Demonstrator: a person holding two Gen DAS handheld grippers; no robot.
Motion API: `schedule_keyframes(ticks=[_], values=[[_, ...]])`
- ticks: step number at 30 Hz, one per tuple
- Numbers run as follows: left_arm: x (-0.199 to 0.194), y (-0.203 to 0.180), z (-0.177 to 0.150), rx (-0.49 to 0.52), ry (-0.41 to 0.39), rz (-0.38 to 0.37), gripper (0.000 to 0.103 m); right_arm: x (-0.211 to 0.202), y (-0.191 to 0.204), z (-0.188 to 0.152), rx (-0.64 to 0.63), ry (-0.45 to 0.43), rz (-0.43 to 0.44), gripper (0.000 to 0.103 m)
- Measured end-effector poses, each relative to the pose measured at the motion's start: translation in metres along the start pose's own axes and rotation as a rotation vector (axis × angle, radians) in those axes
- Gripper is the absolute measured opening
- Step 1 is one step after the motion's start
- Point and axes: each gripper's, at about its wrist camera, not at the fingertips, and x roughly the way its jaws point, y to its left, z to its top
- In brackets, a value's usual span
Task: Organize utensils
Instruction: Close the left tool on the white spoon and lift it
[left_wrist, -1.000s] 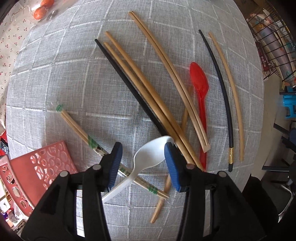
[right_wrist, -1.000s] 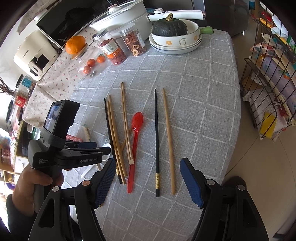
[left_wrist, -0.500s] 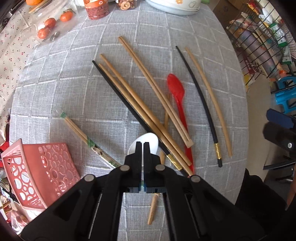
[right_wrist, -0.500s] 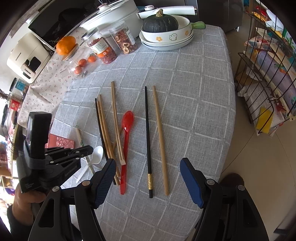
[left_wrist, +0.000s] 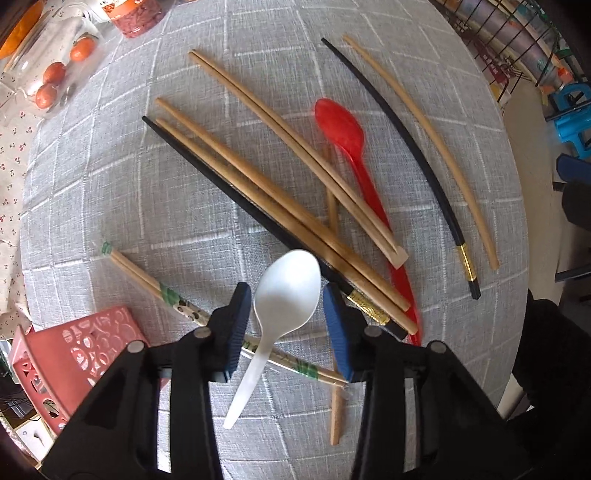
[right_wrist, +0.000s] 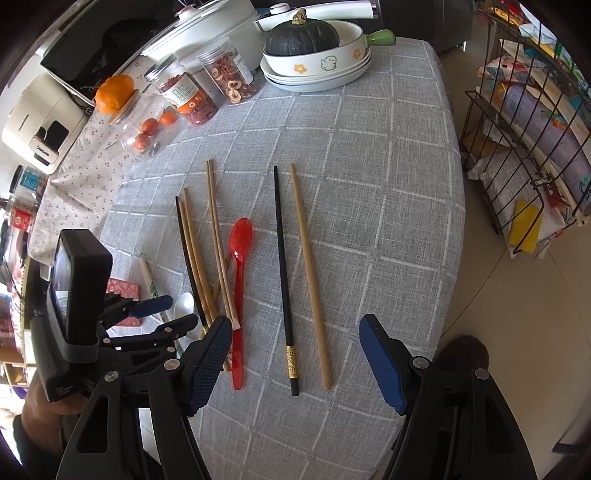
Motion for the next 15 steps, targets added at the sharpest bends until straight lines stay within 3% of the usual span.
schedule_keyframes(ticks=[5, 8, 11, 15], values=[[0.013, -0.012, 0.008, 0.036, 0.019, 0.027, 0.043, 0.001, 0.005, -0.002, -0.019, 0.006, -0.003, 0.072], [0.017, -0.020, 0.011, 0.039, 0.011, 0.031, 0.038, 0.002, 0.007, -0.002, -0.027, 0.007, -0.007, 0.072], [0.002, -0.017, 0.003, 0.014, -0.050, 0.021, 0.038, 0.003, 0.007, 0.000, -0.017, 0.005, -0.003, 0.072], [-0.039, -0.008, -0.015, -0.058, -0.207, 0.001, 0.038, 0.004, 0.009, 0.004, -0.014, -0.020, 0.011, 0.072]])
